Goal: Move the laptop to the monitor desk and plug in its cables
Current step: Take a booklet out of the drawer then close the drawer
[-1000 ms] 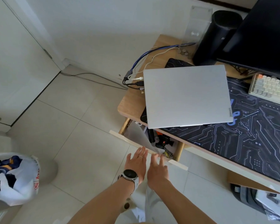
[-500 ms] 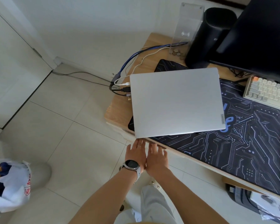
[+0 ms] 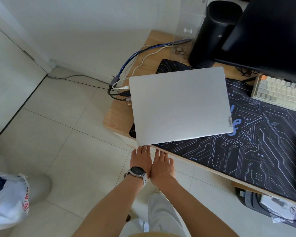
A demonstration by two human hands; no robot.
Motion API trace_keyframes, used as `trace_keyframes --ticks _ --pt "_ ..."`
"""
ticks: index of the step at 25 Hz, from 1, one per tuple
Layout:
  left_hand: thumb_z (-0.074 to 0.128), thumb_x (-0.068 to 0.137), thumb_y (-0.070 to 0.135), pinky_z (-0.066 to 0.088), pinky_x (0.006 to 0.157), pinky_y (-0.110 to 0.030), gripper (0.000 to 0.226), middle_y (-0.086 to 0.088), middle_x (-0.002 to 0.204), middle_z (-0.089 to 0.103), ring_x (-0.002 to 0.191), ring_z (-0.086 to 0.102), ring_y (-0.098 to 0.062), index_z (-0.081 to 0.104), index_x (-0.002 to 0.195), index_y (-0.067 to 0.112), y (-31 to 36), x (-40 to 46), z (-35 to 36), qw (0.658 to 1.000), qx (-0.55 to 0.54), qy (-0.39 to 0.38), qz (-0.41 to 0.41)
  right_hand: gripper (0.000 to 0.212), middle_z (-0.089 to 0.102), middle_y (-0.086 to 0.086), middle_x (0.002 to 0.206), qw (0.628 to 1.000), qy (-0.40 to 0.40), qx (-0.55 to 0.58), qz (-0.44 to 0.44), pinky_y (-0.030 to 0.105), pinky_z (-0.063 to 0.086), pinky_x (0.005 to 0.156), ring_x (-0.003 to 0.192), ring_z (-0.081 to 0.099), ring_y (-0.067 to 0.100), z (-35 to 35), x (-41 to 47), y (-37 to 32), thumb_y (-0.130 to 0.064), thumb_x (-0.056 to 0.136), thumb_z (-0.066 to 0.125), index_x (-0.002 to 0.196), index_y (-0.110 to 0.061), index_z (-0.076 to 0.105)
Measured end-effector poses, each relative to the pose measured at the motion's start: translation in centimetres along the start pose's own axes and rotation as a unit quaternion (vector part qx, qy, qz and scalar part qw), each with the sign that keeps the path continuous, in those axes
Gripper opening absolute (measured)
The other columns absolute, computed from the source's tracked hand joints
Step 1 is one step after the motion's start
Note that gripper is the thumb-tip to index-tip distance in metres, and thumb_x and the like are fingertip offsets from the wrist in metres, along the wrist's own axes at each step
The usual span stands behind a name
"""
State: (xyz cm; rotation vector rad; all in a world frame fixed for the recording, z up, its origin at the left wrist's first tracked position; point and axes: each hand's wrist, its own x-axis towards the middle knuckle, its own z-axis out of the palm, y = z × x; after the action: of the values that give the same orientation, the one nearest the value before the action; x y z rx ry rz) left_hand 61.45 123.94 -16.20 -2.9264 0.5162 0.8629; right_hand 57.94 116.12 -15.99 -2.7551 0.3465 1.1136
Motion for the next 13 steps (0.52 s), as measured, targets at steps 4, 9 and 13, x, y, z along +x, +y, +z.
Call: trace_keyframes --ticks 4,9,13 --pt "0.039 0.095 0.020 0.021 0.115 -0.040 0.063 -0.008 0.157 0.019 0.145 0.014 -0.024 0.010 0.150 0.006 -0.10 -0.06 0.18 1.000 0.005 -0.007 0.000 0.089 -0.004 0.008 0.160 1.000 -0.009 -0.003 0.000 0.041 0.004 0.119 0.148 -0.004 0.024 -0.26 -0.05 -0.14 -0.026 0.091 0.053 0.148 -0.009 -0.013" --pt "0.043 0.093 0.022 0.022 0.114 -0.039 0.067 -0.009 0.157 0.018 0.145 0.011 -0.024 0.010 0.150 0.006 -0.07 0.20 0.25 1.000 -0.004 -0.017 -0.001 0.095 -0.008 0.008 0.160 1.000 -0.022 -0.005 -0.002 0.042 0.007 0.118 0.148 -0.007 0.024 -0.27 0.06 -0.08 -0.025 0.088 0.058 0.148 -0.009 -0.014" --pt "0.044 0.093 0.021 0.025 0.114 -0.037 0.068 -0.010 0.158 0.016 0.146 0.010 -0.025 0.009 0.150 0.006 -0.04 0.25 0.36 1.000 -0.019 -0.011 0.000 0.098 -0.009 0.008 0.160 1.000 -0.029 -0.013 -0.003 0.042 0.008 0.119 0.148 -0.007 0.025 -0.56 -0.06 -0.05 -0.021 0.086 0.060 0.148 -0.009 -0.014"
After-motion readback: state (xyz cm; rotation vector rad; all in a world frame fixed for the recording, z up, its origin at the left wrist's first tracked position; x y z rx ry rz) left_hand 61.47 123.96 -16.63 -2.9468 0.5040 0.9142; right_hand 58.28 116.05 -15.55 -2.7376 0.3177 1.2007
